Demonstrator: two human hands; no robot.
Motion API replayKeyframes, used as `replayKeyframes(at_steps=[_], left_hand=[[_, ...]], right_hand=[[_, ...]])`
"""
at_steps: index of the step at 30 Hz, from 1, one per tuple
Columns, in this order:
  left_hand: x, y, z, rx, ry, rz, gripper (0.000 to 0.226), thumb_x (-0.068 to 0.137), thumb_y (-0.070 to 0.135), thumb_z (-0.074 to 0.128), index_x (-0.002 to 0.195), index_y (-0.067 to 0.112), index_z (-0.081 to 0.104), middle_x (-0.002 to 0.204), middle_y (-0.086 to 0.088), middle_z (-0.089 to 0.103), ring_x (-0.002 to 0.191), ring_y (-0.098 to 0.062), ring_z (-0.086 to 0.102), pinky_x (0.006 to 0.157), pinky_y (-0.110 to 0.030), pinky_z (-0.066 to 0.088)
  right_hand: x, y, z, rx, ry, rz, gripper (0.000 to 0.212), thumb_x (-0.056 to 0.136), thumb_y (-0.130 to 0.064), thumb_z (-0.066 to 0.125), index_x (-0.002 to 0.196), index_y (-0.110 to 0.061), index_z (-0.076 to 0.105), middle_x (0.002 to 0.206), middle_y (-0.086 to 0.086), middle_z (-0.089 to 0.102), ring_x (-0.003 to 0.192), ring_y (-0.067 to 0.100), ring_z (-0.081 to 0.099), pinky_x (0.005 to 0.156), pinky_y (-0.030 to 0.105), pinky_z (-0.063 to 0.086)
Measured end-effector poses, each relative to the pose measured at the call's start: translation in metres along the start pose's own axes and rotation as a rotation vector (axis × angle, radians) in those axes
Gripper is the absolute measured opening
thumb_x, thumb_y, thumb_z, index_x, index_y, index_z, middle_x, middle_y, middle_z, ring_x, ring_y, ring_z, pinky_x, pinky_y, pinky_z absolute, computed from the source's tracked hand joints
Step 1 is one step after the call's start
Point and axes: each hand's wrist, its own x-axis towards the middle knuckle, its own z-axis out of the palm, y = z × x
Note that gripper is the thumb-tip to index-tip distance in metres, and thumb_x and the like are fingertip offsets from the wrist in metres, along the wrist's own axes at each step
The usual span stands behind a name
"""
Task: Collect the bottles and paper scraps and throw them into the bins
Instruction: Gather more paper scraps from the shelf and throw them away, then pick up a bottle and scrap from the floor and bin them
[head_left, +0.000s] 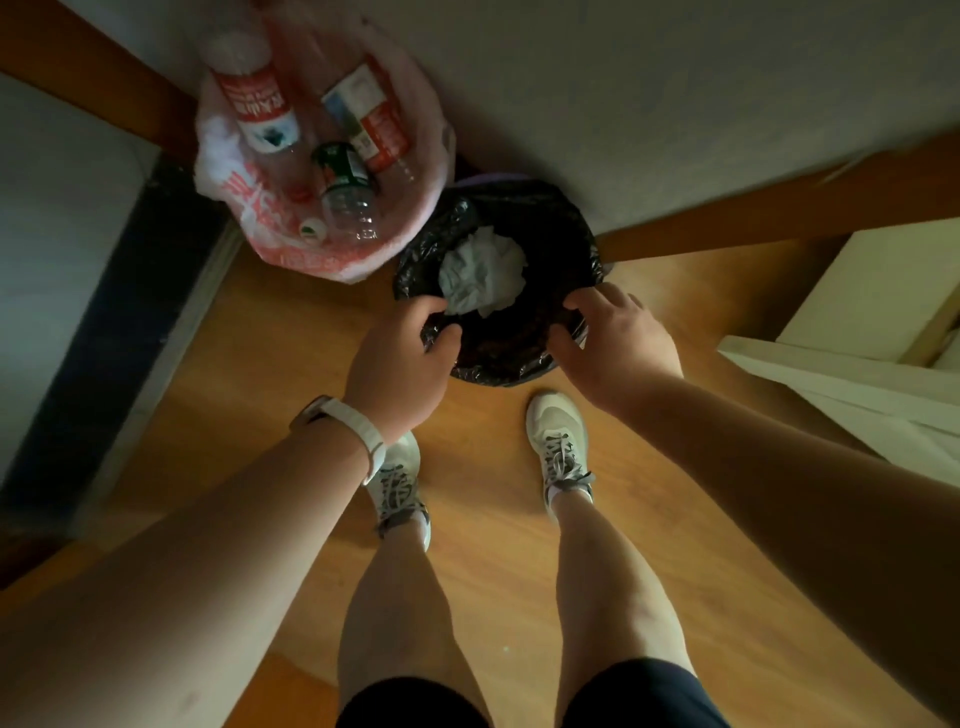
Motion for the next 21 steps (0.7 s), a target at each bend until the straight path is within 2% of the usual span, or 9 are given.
replayKeyframes(at_steps=[1,2,5,8,12,17,21], left_hand=[[-0.006,0.006,-0.011,0.025,0.011,0.041,0.037,0.098,0.032,0.054,0.133,0.020,0.056,0.102,0.008,0.056,0.075,-0.004,0.052,0.064,-0.019,0.036],[-0.011,0.011,-0.022,0.054,0.015,0.090,0.036,0.098,0.031,0.055,0.132,0.018,0.056,0.103,0.006,0.057,0.076,-0.007,0.051,0.067,-0.021,0.038],[-0.029,0.032,-0.057,0.152,0.017,0.240,0.037,0.095,0.027,0.059,0.130,0.014,0.058,0.127,-0.002,0.057,0.111,-0.016,0.055,0.090,-0.030,0.046],[-0.048,0.059,-0.096,0.247,0.024,0.362,0.042,0.092,0.025,0.062,0.131,0.010,0.058,0.132,-0.009,0.056,0.123,-0.024,0.051,0.101,-0.040,0.045],[-0.078,0.090,-0.147,0.374,0.041,0.464,0.049,0.089,0.032,0.057,0.133,0.009,0.055,0.133,-0.011,0.055,0.122,-0.032,0.051,0.099,-0.048,0.045],[-0.139,0.126,-0.199,0.553,0.091,0.526,0.048,0.088,0.038,0.057,0.133,0.020,0.054,0.136,-0.003,0.051,0.120,-0.029,0.049,0.093,-0.042,0.043],[-0.189,0.149,-0.232,0.508,0.157,0.587,0.045,0.088,0.034,0.060,0.129,0.017,0.057,0.137,-0.006,0.052,0.123,-0.031,0.048,0.097,-0.044,0.042]], right_hand=[[-0.006,-0.006,-0.012,-0.017,0.011,-0.021,0.043,0.092,-0.044,0.050,0.128,-0.021,0.056,0.125,0.002,0.057,0.114,0.027,0.052,0.084,0.037,0.045],[-0.012,-0.013,-0.024,-0.038,0.024,-0.043,0.043,0.093,-0.045,0.050,0.128,-0.021,0.056,0.125,0.002,0.057,0.115,0.028,0.052,0.087,0.037,0.044],[-0.034,-0.035,-0.065,-0.084,0.080,-0.093,0.044,0.094,-0.046,0.049,0.128,-0.019,0.056,0.126,0.002,0.057,0.118,0.028,0.051,0.093,0.039,0.041],[-0.059,-0.058,-0.104,-0.098,0.123,-0.116,0.045,0.093,-0.047,0.048,0.127,-0.019,0.056,0.126,0.003,0.056,0.118,0.028,0.051,0.095,0.039,0.039],[-0.099,-0.089,-0.146,-0.141,0.128,-0.142,0.047,0.092,-0.049,0.047,0.128,-0.020,0.056,0.130,0.001,0.055,0.119,0.027,0.050,0.098,0.042,0.039],[-0.162,-0.128,-0.200,-0.200,0.158,-0.138,0.051,0.090,-0.053,0.047,0.131,-0.023,0.054,0.133,0.000,0.052,0.123,0.027,0.047,0.099,0.042,0.039],[-0.217,-0.153,-0.235,-0.218,0.216,-0.104,0.050,0.090,-0.054,0.046,0.130,-0.023,0.054,0.134,0.000,0.052,0.125,0.026,0.046,0.102,0.041,0.036]])
